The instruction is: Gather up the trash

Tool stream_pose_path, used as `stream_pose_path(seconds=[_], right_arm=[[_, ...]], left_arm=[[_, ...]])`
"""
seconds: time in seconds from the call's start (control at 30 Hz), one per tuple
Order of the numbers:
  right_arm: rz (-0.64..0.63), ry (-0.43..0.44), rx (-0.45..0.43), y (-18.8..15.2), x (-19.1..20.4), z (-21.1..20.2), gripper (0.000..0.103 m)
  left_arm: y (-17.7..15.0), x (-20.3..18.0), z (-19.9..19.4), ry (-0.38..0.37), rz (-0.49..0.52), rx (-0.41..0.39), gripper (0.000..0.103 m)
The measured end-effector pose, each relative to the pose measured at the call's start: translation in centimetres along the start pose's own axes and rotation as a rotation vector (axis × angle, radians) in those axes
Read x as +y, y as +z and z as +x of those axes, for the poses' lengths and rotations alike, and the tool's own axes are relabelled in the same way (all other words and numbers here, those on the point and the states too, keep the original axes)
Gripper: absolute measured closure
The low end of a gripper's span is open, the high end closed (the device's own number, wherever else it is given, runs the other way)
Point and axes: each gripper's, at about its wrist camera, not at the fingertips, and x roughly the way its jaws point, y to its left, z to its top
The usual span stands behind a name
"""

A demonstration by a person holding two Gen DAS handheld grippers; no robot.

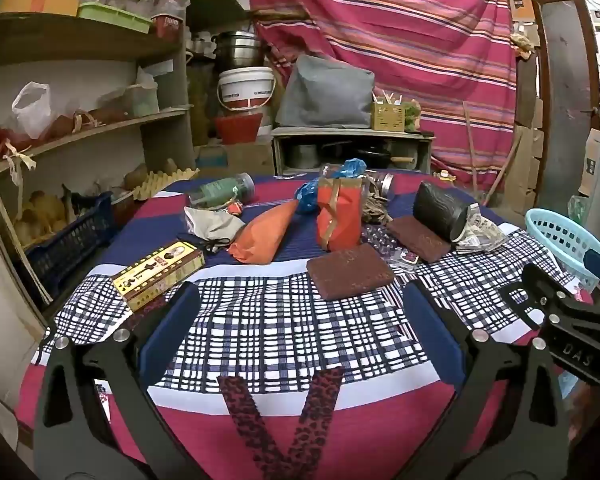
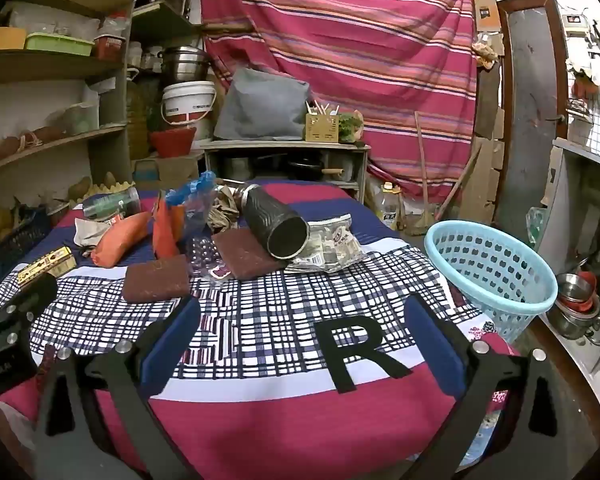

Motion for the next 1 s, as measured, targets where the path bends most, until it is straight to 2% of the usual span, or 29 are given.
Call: stream_pose_path(seconds=[0.03, 1.0], right_arm=[[0.002, 0.002, 0.002, 0.0, -0.01, 0.01, 0.004], [0.003, 0.001, -0.002, -0.06, 0.07, -0.05, 0.004]], left_arm=[[-0.05, -0.24, -0.16, 0.017, 0.024, -0.021, 0.005], [-0.13, -0.67, -0.47, 0.01, 0.015, -0.017, 0.005]])
